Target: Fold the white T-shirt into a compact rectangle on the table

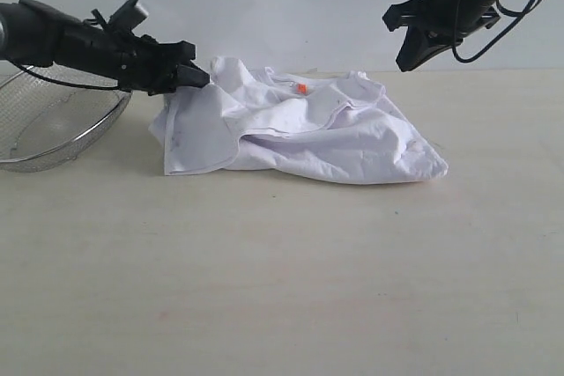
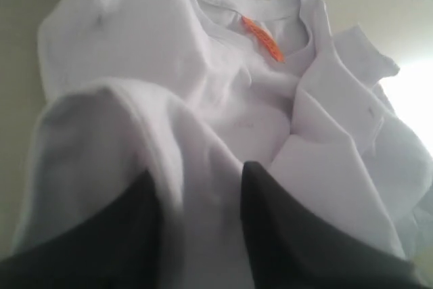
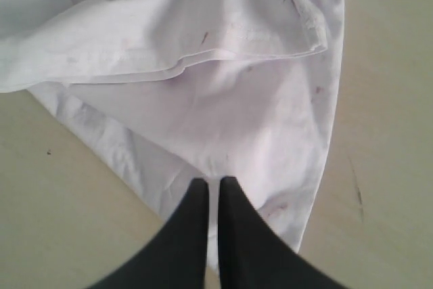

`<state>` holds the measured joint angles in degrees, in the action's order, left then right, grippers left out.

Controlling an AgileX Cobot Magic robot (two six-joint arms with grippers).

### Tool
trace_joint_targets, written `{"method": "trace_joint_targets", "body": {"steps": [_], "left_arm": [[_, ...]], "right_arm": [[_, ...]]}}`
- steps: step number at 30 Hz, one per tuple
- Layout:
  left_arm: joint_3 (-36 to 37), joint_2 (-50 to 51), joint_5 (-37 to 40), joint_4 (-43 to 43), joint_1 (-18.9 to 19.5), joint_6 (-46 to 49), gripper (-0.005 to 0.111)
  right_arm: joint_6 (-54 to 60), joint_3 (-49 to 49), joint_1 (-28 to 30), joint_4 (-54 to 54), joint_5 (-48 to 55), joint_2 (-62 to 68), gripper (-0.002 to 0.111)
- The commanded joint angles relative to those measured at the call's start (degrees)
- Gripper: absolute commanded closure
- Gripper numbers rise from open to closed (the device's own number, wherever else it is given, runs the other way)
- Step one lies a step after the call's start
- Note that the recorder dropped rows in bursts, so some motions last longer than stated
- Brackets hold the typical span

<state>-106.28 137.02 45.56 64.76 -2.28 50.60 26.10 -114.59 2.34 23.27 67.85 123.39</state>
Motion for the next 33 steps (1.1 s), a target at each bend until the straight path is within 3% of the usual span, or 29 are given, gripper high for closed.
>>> {"method": "trace_joint_targets", "body": {"steps": [1,6,15,22,24,26,28,33], "left_arm": [[-4.08,-0.73,2.06,-9.99,-1.42,-0.48,0.072],[-9.74,-0.73,1.21,-29.14,-3.65,-6.62,0.072],[-17.19,-2.38,3.96,-41.50,-3.68,-13.99,0.072],[-19.03,-4.67,7.93,-42.08,-3.68,-17.98,0.074],[-19.03,-4.67,11.86,-42.67,-3.68,-18.13,0.084],[-19.03,-4.67,16.33,-43.21,-3.68,-18.03,0.102],[-19.03,-4.67,21.10,-43.10,-3.68,-17.67,0.102],[-18.16,-4.99,24.41,-32.25,-4.14,-15.45,0.102]], "right_arm": [[0.13,-0.01,0.45,0.32,0.14,-0.76,0.109],[0.23,-0.01,0.45,0.32,0.59,-0.76,0.109],[0.34,-0.01,0.45,0.32,1.40,-0.76,0.109],[0.44,-0.01,0.45,0.32,2.11,-0.76,0.109],[1.50,-0.01,0.45,0.32,2.11,-0.67,0.109],[1.50,0.90,0.18,0.58,2.11,-0.67,0.109],[2.86,2.46,-0.84,0.82,2.11,-0.67,0.109],[5.19,9.74,-5.08,0.85,-0.47,-0.67,0.109]]}}
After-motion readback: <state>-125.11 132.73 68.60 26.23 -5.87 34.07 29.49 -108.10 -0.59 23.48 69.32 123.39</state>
